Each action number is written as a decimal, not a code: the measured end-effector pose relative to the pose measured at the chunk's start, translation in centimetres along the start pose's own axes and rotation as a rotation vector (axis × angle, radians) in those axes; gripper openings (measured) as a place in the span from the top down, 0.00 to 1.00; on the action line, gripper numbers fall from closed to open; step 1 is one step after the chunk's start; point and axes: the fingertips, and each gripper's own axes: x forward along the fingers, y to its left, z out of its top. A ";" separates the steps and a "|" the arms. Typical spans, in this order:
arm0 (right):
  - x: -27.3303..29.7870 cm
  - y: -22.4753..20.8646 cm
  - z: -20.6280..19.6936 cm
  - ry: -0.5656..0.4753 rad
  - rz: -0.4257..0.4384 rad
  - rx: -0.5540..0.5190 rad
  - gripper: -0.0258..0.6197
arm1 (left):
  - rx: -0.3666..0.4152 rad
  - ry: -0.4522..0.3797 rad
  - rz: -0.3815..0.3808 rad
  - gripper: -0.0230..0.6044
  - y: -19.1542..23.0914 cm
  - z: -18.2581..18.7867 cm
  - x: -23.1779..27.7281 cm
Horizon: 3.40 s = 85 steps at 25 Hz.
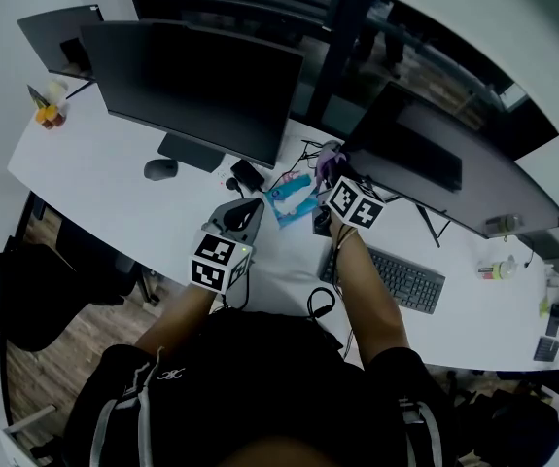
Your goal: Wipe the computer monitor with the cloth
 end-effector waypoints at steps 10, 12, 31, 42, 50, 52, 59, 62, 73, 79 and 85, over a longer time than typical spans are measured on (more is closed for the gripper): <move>-1.9 2.4 4.2 -0.090 0.015 -0.028 0.84 | 0.002 0.001 -0.012 0.94 -0.3 0.0 0.4; -2.5 3.6 5.7 -0.136 0.034 -0.077 0.84 | 0.001 0.001 -0.015 0.94 -0.3 0.0 0.6; -7.3 9.6 16.2 -0.425 0.051 -0.158 0.84 | 0.002 -0.014 -0.027 0.94 -0.7 0.4 0.2; -10.6 12.8 20.8 -0.549 0.056 -0.279 0.84 | 0.005 -0.021 -0.044 0.94 -1.6 0.6 -0.3; -13.9 13.9 20.4 -0.578 0.069 -0.338 0.84 | -0.005 -0.016 -0.064 0.94 -2.8 0.2 -0.3; -15.0 13.9 20.0 -0.582 0.076 -0.352 0.84 | -0.009 -0.012 -0.071 0.94 -3.4 0.1 -0.2; -20.9 12.9 18.0 -0.591 0.098 -0.436 0.84 | 0.006 -0.055 -0.052 0.94 -6.7 1.6 -0.9; -24.3 11.0 16.6 -0.572 0.068 -0.474 0.84 | 0.020 -0.078 -0.038 0.94 -9.4 2.2 -1.8; -37.2 -1.2 11.5 -0.501 -0.114 -0.472 0.85 | 0.073 -0.178 -0.017 0.94 -20.9 3.4 -3.5; -40.4 -4.5 9.5 -0.466 -0.128 -0.459 0.85 | 0.008 -0.142 -0.058 0.94 -24.6 2.0 -2.4; -41.4 -5.8 9.3 -0.459 -0.136 -0.468 0.85 | 0.027 -0.132 -0.076 0.94 -26.6 2.1 -1.5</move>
